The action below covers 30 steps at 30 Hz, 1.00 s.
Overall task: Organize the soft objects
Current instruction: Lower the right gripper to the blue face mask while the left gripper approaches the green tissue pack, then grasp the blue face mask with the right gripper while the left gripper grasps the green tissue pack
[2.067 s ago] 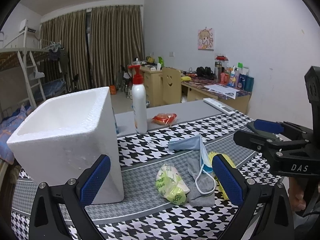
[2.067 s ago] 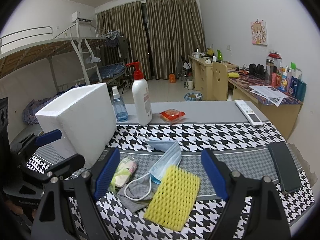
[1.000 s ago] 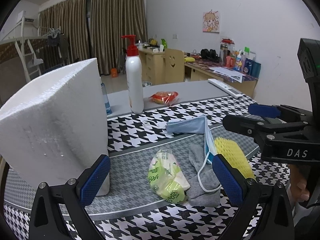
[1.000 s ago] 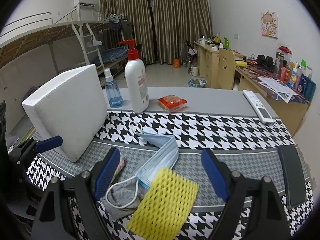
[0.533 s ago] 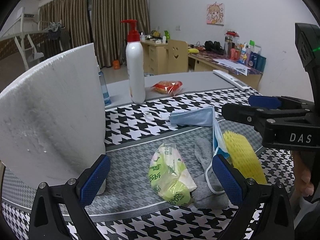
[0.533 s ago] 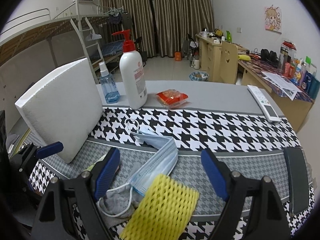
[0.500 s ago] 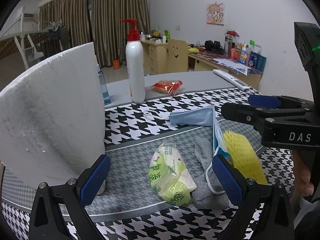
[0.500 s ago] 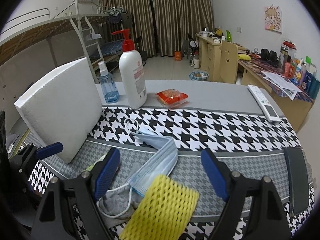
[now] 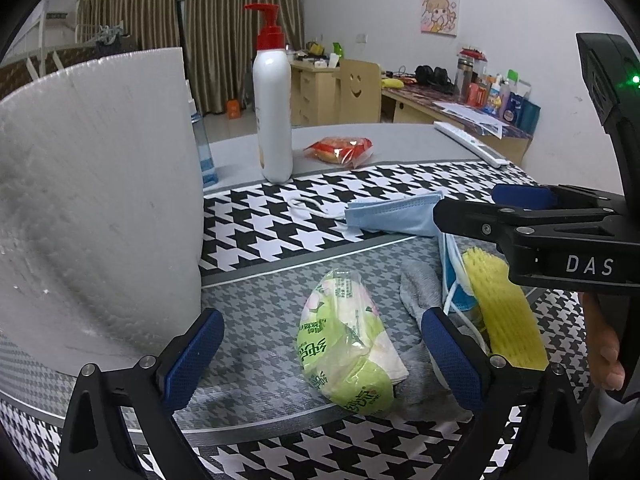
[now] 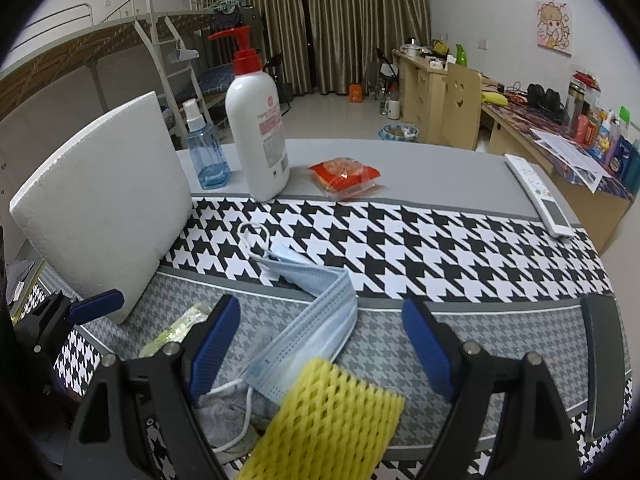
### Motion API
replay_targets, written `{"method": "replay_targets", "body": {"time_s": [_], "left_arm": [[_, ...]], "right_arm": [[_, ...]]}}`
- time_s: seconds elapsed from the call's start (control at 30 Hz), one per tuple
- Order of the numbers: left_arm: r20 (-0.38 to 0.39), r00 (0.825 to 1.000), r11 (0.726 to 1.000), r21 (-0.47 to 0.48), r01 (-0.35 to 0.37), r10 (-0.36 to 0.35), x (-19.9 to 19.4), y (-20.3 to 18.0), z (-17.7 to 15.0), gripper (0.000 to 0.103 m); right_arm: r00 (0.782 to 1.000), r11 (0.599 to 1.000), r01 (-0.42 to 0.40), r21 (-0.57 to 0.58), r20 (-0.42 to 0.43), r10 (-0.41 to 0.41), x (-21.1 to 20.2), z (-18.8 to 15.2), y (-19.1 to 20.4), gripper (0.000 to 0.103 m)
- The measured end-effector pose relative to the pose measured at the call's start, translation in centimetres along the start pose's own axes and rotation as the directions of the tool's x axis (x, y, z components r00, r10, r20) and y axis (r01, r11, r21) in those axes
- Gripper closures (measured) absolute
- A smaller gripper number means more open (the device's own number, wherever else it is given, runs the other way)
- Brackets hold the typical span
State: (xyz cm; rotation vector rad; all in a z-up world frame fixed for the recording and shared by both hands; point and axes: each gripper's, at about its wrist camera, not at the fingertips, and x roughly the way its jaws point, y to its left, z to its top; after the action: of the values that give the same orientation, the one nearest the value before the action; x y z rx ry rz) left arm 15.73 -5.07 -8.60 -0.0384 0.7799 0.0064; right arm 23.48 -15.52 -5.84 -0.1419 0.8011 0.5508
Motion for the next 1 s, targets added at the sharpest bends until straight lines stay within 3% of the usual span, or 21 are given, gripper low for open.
{"method": "replay_targets", "body": {"time_s": [0.07, 0.3, 1.0], "left_arm": [[-0.012, 1.000, 1.000, -0.003, 0.000, 0.000, 0.3, 0.1, 0.0, 0.008], [-0.044, 0.999, 1.000, -0.006, 0.006, -0.006, 0.9, 0.2, -0.1, 0.011], [-0.114, 0.993, 1.000, 0.010, 0.030, -0.028, 2.3, -0.2, -0.6, 0.037]], "right_arm": [[1.000, 1.000, 0.003, 0.002, -0.008, -0.003, 0.3, 0.1, 0.0, 0.023], [0.999, 1.000, 0.000, 0.009, -0.038, 0.000, 1.3, 0.2, -0.2, 0.028], [0.994, 0.999, -0.025, 0.032, -0.102, 0.028, 3.7, 0.1, -0.5, 0.050]]}}
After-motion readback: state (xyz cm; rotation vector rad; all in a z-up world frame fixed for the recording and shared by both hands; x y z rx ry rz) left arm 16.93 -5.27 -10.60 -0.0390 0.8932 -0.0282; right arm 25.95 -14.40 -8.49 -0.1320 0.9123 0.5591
